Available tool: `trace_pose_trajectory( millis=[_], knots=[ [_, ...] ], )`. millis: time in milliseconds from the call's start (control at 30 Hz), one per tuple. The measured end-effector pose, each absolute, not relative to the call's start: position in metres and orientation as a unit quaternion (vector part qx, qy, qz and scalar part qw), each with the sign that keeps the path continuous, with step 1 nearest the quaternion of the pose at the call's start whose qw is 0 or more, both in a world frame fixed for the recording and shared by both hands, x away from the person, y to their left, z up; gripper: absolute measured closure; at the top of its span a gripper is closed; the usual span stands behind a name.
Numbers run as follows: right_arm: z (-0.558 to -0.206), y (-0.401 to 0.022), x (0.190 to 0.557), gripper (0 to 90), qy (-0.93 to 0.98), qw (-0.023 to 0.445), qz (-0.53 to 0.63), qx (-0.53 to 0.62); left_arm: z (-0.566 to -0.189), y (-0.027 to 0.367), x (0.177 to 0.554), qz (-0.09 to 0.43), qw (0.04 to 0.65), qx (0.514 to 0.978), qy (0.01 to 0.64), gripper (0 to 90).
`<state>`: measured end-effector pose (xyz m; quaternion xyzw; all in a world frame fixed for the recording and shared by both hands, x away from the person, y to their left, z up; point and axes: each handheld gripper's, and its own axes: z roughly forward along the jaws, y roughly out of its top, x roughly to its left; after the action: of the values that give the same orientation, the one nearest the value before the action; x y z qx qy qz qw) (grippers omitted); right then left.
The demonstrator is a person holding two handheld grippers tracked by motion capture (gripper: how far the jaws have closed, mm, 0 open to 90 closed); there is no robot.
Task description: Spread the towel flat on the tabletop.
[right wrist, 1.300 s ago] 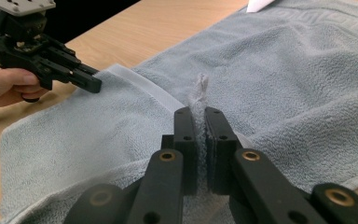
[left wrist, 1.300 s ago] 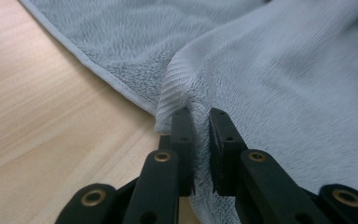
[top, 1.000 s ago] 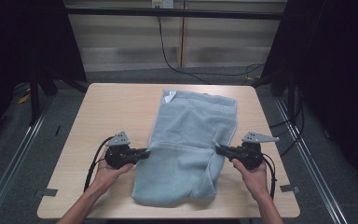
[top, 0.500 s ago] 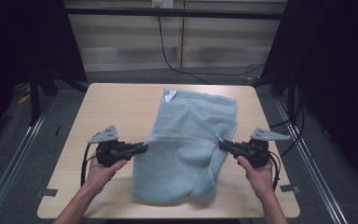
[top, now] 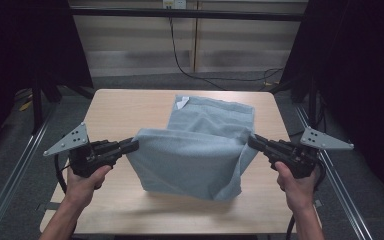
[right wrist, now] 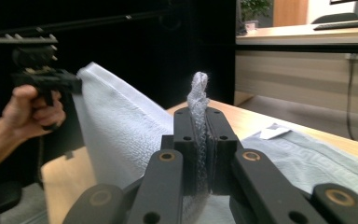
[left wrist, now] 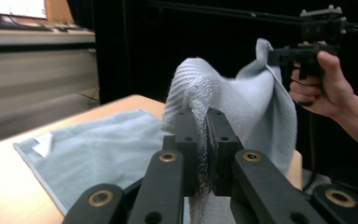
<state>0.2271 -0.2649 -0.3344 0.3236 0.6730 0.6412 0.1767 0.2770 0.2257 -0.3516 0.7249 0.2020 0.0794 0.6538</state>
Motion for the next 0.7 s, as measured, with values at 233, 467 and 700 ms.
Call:
trace_pose_trajectory(
  millis=[233,467,700],
  knots=[
    [-0.385,-0.255,0.202,84.6,0.729,0.128,0.582,0.336,-0.417,0.217,0.257,0.029,0.573,0.787,0.225,84.8],
    [-0.450,-0.246,0.167,80.9,0.765,0.042,0.531,0.362,-0.463,0.215,0.226,-0.045,0.504,0.836,0.215,83.2],
    [-0.446,-0.261,0.158,52.8,0.760,0.053,0.530,0.372,-0.466,0.233,0.227,-0.054,0.510,0.827,0.230,64.0]
  ],
)
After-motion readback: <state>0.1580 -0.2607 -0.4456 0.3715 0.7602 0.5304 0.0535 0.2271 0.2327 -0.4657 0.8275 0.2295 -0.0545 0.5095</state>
